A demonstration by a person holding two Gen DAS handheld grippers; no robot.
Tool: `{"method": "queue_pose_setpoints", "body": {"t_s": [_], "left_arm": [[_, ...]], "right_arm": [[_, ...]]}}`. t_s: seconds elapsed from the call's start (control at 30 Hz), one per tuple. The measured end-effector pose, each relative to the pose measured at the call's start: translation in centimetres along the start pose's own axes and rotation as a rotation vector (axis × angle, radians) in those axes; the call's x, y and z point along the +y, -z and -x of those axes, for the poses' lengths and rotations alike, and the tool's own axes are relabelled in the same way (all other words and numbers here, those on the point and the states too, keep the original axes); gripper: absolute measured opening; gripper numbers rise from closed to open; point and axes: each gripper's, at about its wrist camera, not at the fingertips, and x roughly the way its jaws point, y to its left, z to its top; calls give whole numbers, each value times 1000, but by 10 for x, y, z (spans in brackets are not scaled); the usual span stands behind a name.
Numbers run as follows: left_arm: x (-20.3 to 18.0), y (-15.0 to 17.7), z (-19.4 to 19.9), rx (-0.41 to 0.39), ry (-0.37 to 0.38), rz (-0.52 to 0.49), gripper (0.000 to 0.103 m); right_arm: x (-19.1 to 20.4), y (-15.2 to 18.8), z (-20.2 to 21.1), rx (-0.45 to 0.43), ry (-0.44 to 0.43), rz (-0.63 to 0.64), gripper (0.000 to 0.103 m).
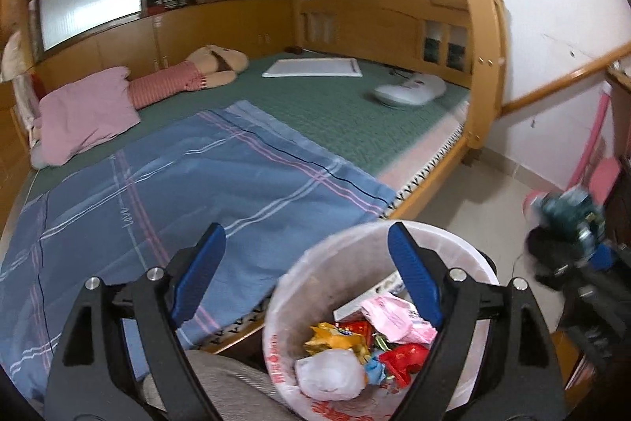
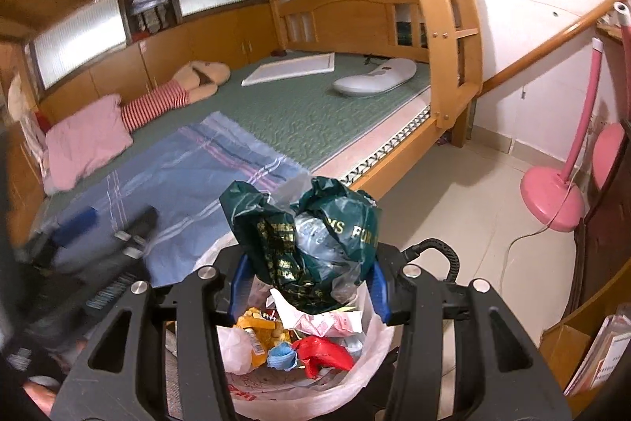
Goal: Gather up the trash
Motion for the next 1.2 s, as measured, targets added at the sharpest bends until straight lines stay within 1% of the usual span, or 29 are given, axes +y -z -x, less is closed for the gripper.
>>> {"method": "queue_pose_setpoints", "body": {"t_s": [0.07, 0.1, 0.13, 0.2, 0.3, 0.37, 0.47, 0.5, 0.57, 0.6, 0.63, 0.7, 0.77, 0.83, 1.0, 1.1, 1.2], "left_arm": [[11, -3, 4, -9, -22, 24, 85], [15, -3, 6, -14, -27, 31, 85], [20, -4, 8, -17, -37, 38, 85], [24, -5, 11, -22, -47, 46, 85], [32, -7, 18, -38, -60, 55, 88], [32, -8, 22, -46, -64, 57, 90], [32, -11, 33, -72, -66, 55, 96], [31, -12, 37, -83, -68, 52, 97], [26, -14, 49, -113, -64, 38, 99], [23, -14, 56, -132, -56, 27, 99], [21, -14, 61, -144, -52, 21, 100], [16, -15, 75, -176, -33, 7, 100], [11, -15, 83, -183, -17, -8, 100], [7, -15, 92, -196, -15, -17, 100], [6, -14, 113, -238, -16, -14, 100], [8, -13, 125, -271, -25, -20, 100], [11, -13, 133, -283, -26, -10, 100]], "right_arm": [[10, 2, -14, 30, 16, 38, 62], [14, 3, -20, 42, 20, 53, 71], [19, 6, -29, 60, 26, 75, 78], [25, 11, -43, 90, 51, 103, 82], [26, 16, -54, 135, 63, 100, 82], [22, 17, -52, 128, 73, 82, 82], [15, 13, -34, 54, 129, 46, 82], [11, 10, -22, 16, 167, 21, 82], [4, 5, -2, -45, 220, -22, 85], [2, 3, 6, -70, 237, -39, 91], [-1, 2, 19, -109, 262, -61, 93], [-2, 0, 41, -176, 294, -80, 95], [-1, -2, 62, -235, 340, -78, 95], [-1, -3, 75, -269, 365, -78, 95], [-4, -1, 93, -284, 359, -112, 96], [-3, -2, 93, -282, 350, -127, 97], [0, -2, 93, -274, 340, -133, 97]]}}
